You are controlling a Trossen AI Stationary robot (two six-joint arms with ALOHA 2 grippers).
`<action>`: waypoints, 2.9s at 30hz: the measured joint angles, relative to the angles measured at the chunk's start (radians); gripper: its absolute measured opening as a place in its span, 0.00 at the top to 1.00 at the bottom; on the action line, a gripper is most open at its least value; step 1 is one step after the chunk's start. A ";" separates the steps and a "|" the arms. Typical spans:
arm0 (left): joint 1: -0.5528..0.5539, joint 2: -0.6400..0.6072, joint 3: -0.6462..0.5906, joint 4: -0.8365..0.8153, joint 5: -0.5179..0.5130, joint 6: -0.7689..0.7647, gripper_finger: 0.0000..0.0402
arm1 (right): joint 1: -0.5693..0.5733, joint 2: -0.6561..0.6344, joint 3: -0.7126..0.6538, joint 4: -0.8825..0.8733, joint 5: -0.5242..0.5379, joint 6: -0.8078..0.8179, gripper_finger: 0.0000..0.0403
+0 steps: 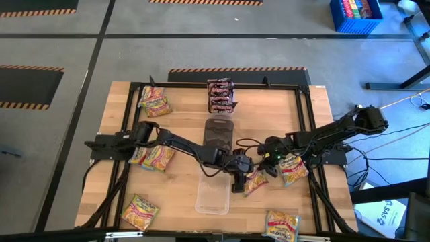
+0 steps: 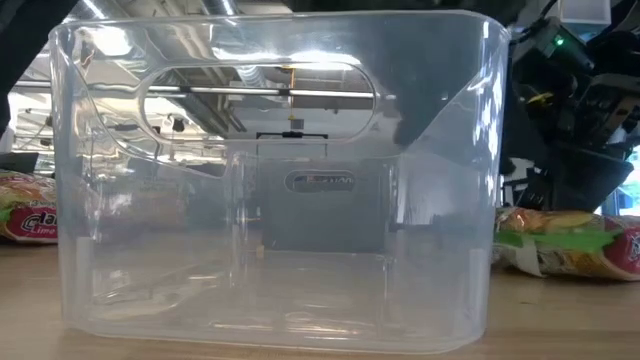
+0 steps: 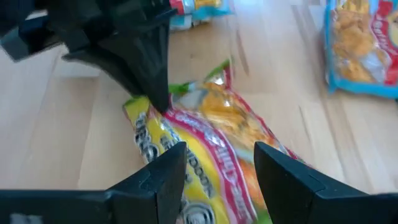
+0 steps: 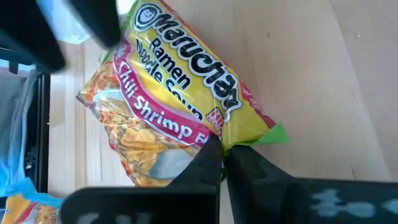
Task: Sort Maruchan noodles
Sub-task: Put the green noodle pack into the black bin
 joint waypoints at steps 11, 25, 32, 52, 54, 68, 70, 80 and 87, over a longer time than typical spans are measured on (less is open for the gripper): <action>-0.104 -0.139 -0.089 -0.234 -0.073 0.045 0.55 | 0.092 -0.068 0.000 -0.049 0.088 0.015 1.00; -0.133 -0.504 -0.617 0.368 -0.116 0.022 0.55 | 0.130 -0.088 -0.001 -0.036 0.189 0.030 1.00; -0.141 -0.529 -0.632 0.377 -0.111 0.024 0.55 | 0.130 -0.090 -0.001 -0.004 0.216 0.021 1.00; -0.151 -0.582 -0.631 0.305 -0.201 -0.005 0.55 | 0.130 -0.136 -0.001 0.003 0.277 -0.008 1.00; -0.151 -0.569 -0.631 0.332 -0.218 -0.006 0.55 | 0.130 -0.136 -0.001 0.004 0.288 -0.008 1.00; -0.108 -0.366 -0.536 0.507 -0.107 0.002 0.55 | 0.054 -0.137 0.000 0.011 0.209 0.093 0.67; -0.109 -0.323 -0.488 0.475 -0.096 0.004 0.55 | 0.018 -0.137 0.000 -0.005 0.116 0.115 0.58; -0.110 -0.100 -0.166 0.130 -0.063 0.007 0.55 | -0.042 -0.137 0.000 -0.163 -0.111 0.198 0.36; -0.116 -0.058 -0.088 -0.048 -0.062 -0.008 0.55 | -0.040 -0.143 0.000 -0.183 -0.100 0.254 0.36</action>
